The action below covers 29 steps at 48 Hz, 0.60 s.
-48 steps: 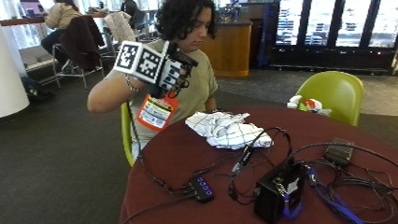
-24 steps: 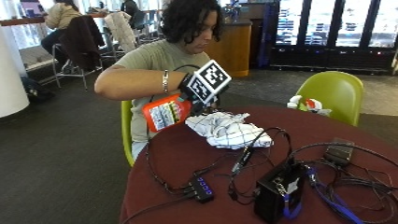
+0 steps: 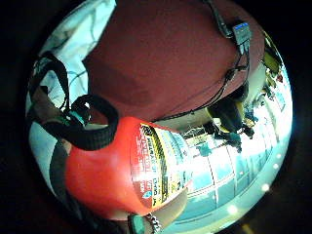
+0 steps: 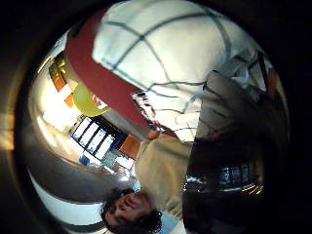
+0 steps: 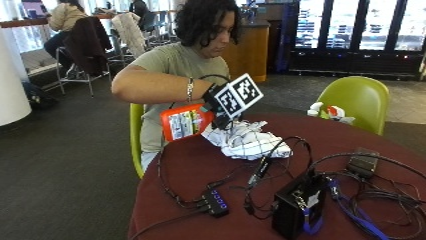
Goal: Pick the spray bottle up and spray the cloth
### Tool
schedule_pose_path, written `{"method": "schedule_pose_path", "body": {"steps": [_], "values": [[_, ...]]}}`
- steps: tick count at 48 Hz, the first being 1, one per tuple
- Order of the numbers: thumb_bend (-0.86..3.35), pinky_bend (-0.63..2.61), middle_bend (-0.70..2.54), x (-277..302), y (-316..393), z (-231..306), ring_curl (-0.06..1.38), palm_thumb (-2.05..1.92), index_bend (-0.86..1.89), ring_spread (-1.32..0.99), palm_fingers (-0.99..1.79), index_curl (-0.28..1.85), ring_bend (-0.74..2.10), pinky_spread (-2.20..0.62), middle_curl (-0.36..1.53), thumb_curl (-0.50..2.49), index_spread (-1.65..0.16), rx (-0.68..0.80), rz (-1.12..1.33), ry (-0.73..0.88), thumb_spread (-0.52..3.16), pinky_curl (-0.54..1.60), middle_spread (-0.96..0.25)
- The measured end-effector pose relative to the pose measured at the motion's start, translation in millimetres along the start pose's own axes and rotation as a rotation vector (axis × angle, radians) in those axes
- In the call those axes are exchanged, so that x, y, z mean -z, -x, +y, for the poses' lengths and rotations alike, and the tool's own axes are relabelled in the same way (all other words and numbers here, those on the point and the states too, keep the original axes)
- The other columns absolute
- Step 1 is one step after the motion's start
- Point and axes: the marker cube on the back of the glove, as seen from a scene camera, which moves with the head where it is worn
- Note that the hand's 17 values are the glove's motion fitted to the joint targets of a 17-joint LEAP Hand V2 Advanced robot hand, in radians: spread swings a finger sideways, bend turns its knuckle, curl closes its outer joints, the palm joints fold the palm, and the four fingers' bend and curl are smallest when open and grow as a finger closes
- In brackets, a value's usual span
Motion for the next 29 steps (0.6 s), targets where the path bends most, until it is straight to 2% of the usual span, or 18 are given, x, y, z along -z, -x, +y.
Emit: {"method": "schedule_pose_path", "body": {"steps": [11, 18, 25, 29], "values": [[-0.02, 0.45, 0.6, 82, 67, 49, 0.49, 1.1, 0.18, -0.16, 1.26, 0.56, 0.64, -0.17, 0.56, 0.78, -0.22, 0.436, -0.273, -0.354, 0.45, 0.43, -0.17], [-0.03, 0.45, 0.59, 103, 117, 56, 0.49, 1.08, 0.19, -0.16, 1.26, 0.58, 0.64, -0.18, 0.56, 0.79, -0.22, 0.746, -0.533, -0.466, 0.45, 0.43, -0.17], [-0.02, 0.45, 0.59, 119, 168, 25, 0.49, 1.08, 0.18, -0.16, 1.27, 0.59, 0.63, -0.18, 0.56, 0.8, -0.22, 0.988, -0.862, -0.595, 0.44, 0.43, -0.17], [-0.02, 0.44, 0.59, 105, 180, -9, 0.49, 1.08, 0.18, -0.16, 1.27, 0.59, 0.64, -0.18, 0.56, 0.8, -0.22, 1.075, -0.844, -0.618, 0.44, 0.43, -0.16]]}}
